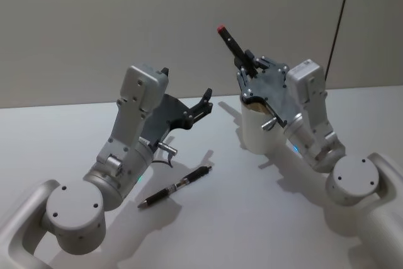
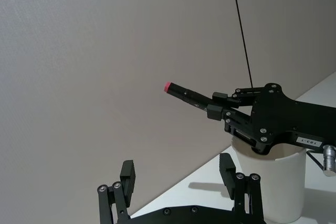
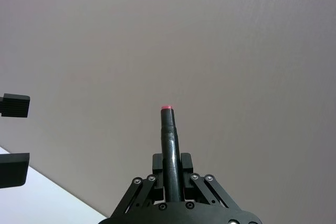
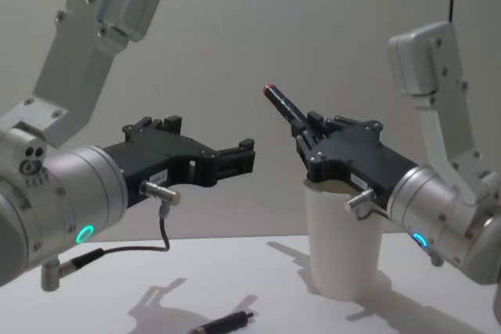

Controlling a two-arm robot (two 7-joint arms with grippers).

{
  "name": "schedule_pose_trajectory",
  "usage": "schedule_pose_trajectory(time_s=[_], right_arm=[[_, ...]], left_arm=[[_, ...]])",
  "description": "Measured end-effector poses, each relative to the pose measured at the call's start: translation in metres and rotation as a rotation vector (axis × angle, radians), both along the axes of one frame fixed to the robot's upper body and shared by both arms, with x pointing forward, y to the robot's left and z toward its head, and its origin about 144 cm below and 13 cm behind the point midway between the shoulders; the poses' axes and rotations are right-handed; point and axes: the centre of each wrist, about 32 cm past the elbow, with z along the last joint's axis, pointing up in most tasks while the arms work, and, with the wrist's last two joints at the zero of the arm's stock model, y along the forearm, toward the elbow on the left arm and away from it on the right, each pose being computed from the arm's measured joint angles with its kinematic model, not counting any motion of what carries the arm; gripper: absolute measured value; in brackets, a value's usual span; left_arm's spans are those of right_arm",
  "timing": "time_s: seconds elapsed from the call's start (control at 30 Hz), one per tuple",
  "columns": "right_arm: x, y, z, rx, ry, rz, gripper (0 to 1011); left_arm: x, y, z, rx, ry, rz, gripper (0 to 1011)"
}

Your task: Place the pen into the pen holder.

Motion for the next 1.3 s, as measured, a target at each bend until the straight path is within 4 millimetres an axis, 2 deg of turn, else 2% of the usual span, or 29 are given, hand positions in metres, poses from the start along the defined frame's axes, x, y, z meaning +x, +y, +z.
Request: schedule_pose_trajectory(time_s=[0.1, 0.2, 0.27, 0.3, 0.37, 0.4, 0.97, 1.3], right_arm=[[0.0, 0.0, -0.001, -0.001, 0.001, 0.0, 226], [0.0, 0.001, -0.002, -0.003, 0.003, 0.0, 329], [0.0, 0.001, -0.002, -0.003, 0.003, 0.0, 352], [0.0, 0.001, -0.002, -0.004, 0.003, 0.0, 411], [0.0, 0.001, -0.003, -0.004, 0.004, -0.001, 440], [0.0, 0.001, -0.003, -0.004, 0.004, -0.001, 506], [-0.002, 0.0, -0.001, 0.001, 0.008, 0.0, 1000], [-0.012, -0.009, 0.01, 0.044, 0.015, -0.009, 1001]], left_arm=[[0.0, 0.0, 0.0, 0.0, 0.0, 0.0, 1001], [0.0, 0.0, 0.0, 0.0, 0.0, 0.0, 1001], [0.0, 0.0, 0.0, 0.0, 0.0, 0.0, 1001], [0.0, 0.0, 0.0, 0.0, 0.0, 0.0, 1001], [0.0, 0.0, 0.0, 0.0, 0.0, 0.0, 1001], [0.0, 0.0, 0.0, 0.0, 0.0, 0.0, 1001], [0.0, 0.0, 0.0, 0.0, 0.0, 0.0, 1001], [0.0, 0.0, 0.0, 0.0, 0.0, 0.0, 1001]])
